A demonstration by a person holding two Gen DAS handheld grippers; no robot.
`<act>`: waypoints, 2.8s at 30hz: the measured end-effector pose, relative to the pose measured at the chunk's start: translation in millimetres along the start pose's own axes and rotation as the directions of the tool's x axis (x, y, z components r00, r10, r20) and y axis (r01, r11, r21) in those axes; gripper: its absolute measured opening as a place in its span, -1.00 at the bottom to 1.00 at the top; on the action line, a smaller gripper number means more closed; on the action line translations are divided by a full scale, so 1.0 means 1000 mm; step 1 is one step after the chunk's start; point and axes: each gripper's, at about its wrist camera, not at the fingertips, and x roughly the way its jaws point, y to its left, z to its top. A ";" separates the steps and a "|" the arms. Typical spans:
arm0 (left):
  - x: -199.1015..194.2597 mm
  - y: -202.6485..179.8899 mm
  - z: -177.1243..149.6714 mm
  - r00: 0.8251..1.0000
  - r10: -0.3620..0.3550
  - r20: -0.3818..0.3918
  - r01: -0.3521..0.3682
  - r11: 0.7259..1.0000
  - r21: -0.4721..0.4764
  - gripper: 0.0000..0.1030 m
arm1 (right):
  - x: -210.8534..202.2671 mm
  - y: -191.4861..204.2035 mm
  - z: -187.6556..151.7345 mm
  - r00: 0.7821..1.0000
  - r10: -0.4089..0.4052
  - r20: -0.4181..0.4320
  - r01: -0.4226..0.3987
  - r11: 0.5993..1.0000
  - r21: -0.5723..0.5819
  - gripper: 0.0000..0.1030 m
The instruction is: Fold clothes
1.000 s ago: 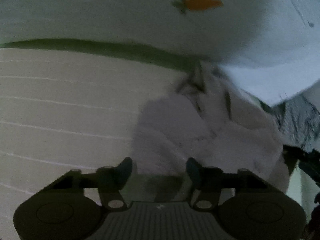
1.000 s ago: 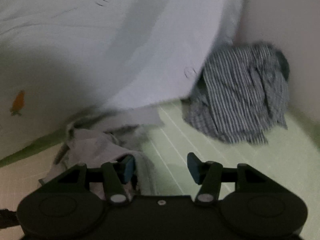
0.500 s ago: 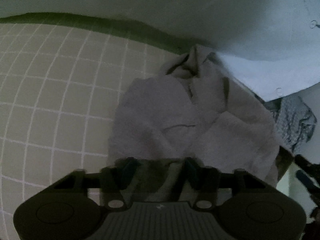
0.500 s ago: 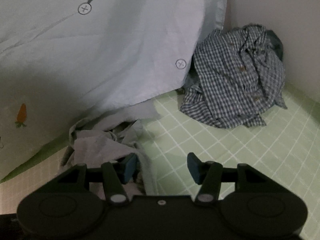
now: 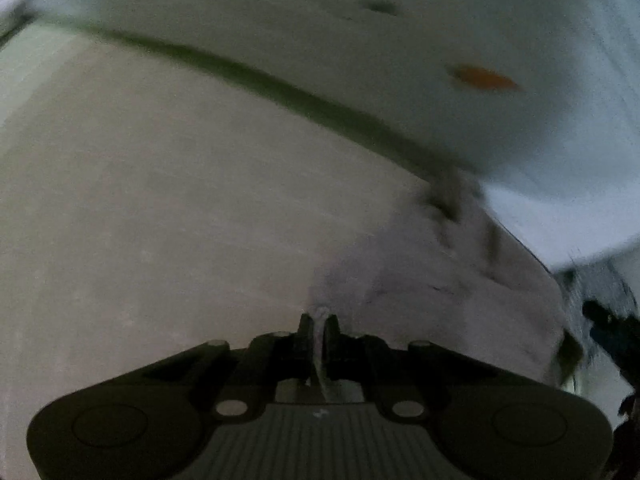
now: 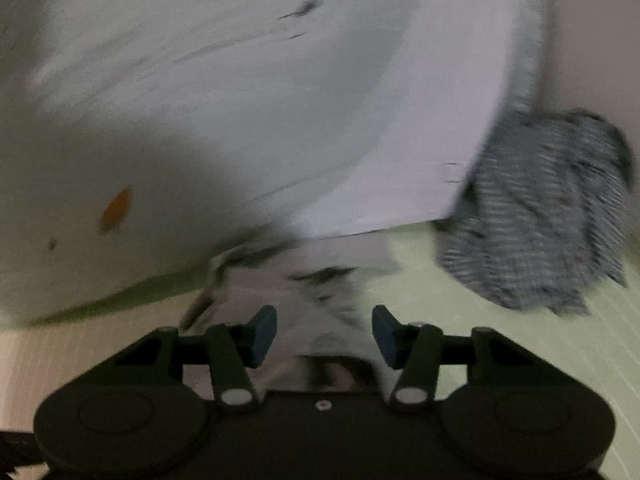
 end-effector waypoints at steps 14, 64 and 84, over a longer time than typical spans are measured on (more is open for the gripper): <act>0.027 0.023 0.015 0.998 0.042 -0.053 -0.044 0.998 -0.047 -0.39 | 0.070 0.043 -0.022 0.989 0.029 -0.148 -0.068 0.961 -0.268 -0.96; 0.000 0.048 0.058 0.992 0.086 0.090 -0.070 0.984 -0.165 0.42 | 0.058 -0.002 0.041 0.998 0.053 0.017 -0.051 0.993 -0.109 -0.18; 0.043 0.009 0.050 1.000 -0.007 0.019 0.008 0.998 -0.056 -0.76 | 0.102 0.023 0.014 0.972 0.201 -0.122 -0.219 0.963 -0.156 -0.77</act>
